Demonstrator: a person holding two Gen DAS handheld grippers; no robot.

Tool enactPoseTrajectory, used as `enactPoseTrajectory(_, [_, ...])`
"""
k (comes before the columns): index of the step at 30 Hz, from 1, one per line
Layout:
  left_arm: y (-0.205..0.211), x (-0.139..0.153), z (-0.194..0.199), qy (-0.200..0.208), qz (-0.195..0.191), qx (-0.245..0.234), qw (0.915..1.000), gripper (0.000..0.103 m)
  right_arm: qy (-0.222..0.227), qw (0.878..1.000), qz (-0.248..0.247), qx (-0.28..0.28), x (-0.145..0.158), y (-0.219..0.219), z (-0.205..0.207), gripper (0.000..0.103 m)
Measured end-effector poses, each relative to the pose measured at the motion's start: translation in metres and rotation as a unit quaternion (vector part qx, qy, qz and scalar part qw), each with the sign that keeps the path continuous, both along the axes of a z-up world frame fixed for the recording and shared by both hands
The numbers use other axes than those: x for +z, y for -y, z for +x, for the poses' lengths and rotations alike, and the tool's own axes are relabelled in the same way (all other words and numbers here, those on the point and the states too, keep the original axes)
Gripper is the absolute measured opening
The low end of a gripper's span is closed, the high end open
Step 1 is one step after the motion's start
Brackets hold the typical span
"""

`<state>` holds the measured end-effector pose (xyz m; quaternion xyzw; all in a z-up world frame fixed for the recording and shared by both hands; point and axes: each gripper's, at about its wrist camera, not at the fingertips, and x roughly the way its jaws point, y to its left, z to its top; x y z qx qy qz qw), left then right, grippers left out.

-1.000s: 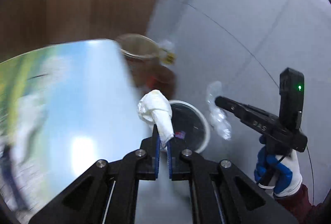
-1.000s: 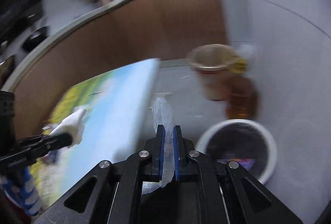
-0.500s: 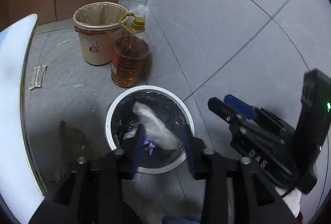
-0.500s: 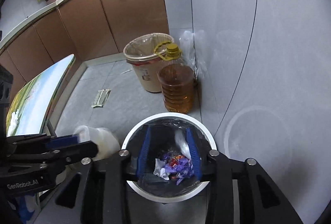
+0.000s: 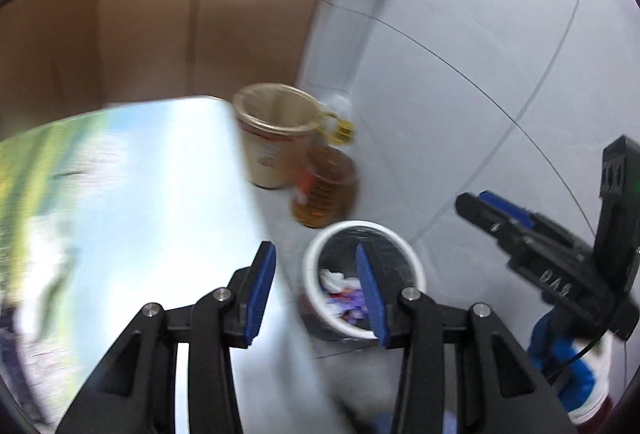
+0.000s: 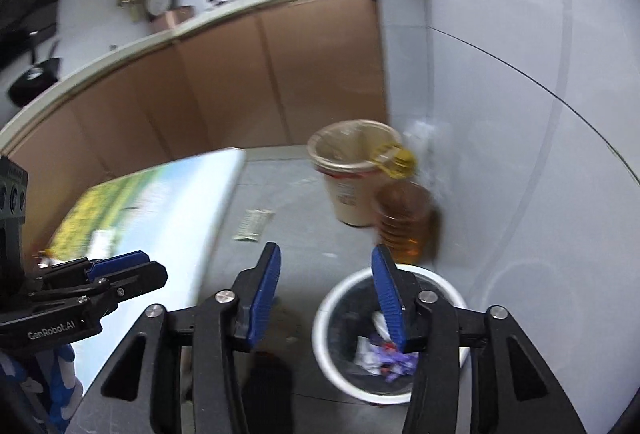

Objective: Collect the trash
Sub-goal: 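Return both tools to the table, then grasp dark red wrapper with left tool while right tool grasps white plastic bag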

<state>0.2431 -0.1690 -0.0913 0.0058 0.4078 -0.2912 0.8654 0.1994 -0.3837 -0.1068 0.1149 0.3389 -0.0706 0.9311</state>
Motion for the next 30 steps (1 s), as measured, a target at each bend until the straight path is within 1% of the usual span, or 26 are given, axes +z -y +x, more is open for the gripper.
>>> enactPoseTrajectory(2, [-0.030,0.009,-0.006,0.018,0.014,0.027,0.9994,0.044,0.009,1.000,0.004,0.022,0.010,-0.022,0.003,0.052])
enactPoseTrajectory(3, [-0.041,0.010,-0.008,0.024,0.015,0.036,0.9989,0.045,0.013,0.999,0.010,0.038,0.016,-0.035,0.005,0.053])
enactPoseTrajectory(4, [-0.060,0.013,-0.011,0.029,0.017,0.053,0.9981,0.045,0.016,0.998,0.017,0.051,0.020,-0.045,0.008,0.053])
enactPoseTrajectory(5, [-0.074,0.015,-0.013,0.029,0.016,0.064,0.9974,0.045,0.017,0.997,0.027,0.070,0.024,-0.061,0.011,0.053])
enactPoseTrajectory(6, [-0.099,0.018,-0.016,0.029,0.014,0.083,0.9960,0.045,0.018,0.996,0.031,0.082,0.028,-0.071,0.012,0.054])
enactPoseTrajectory(8, [-0.128,0.019,-0.017,0.033,0.014,0.111,0.9932,0.045,0.018,0.993,0.038,0.110,0.033,-0.098,0.018,0.058])
enactPoseTrajectory(10, [-0.164,0.020,-0.017,0.036,0.017,0.150,0.9879,0.046,0.018,0.991,0.041,0.130,0.037,-0.119,0.022,0.058])
enactPoseTrajectory(11, [-0.182,0.021,-0.019,0.036,0.018,0.165,0.9855,0.048,0.016,0.989,0.042,0.144,0.038,-0.134,0.027,0.059])
enactPoseTrajectory(13, [-0.222,0.018,-0.017,0.038,0.019,0.206,0.9775,0.061,0.012,0.986,0.043,0.162,0.039,-0.153,0.031,0.059])
enactPoseTrajectory(14, [-0.234,0.015,-0.014,0.038,0.019,0.219,0.9747,0.063,0.009,0.984,0.044,0.172,0.039,-0.164,0.034,0.059])
enactPoseTrajectory(15, [-0.252,0.014,-0.012,0.036,0.021,0.245,0.9686,0.065,0.004,0.982,0.046,0.186,0.038,-0.179,0.039,0.059])
enactPoseTrajectory(17, [-0.272,0.009,-0.004,0.031,0.023,0.278,0.9598,0.068,-0.002,0.978,0.049,0.202,0.036,-0.196,0.043,0.064])
enactPoseTrajectory(19, [-0.292,0.002,0.007,0.022,0.023,0.307,0.9513,0.070,-0.015,0.974,0.059,0.220,0.027,-0.216,0.056,0.074])
enactPoseTrajectory(20, [-0.299,-0.002,0.012,0.017,0.023,0.319,0.9472,0.070,-0.022,0.972,0.062,0.226,0.022,-0.224,0.062,0.075])
enactPoseTrajectory(21, [-0.306,-0.008,0.020,0.005,0.024,0.337,0.9411,0.070,-0.033,0.970,0.065,0.233,0.016,-0.237,0.070,0.075])
enactPoseTrajectory(24, [-0.314,-0.022,0.036,-0.014,0.027,0.367,0.9298,0.071,-0.058,0.966,0.075,0.240,-0.003,-0.259,0.093,0.075])
enactPoseTrajectory(25, [-0.316,-0.025,0.044,-0.017,0.030,0.374,0.9269,0.071,-0.066,0.965,0.076,0.240,-0.009,-0.264,0.102,0.075])
enactPoseTrajectory(30, [-0.319,-0.043,0.067,-0.039,0.034,0.394,0.9177,0.071,-0.096,0.964,0.063,0.239,-0.036,-0.289,0.140,0.075])
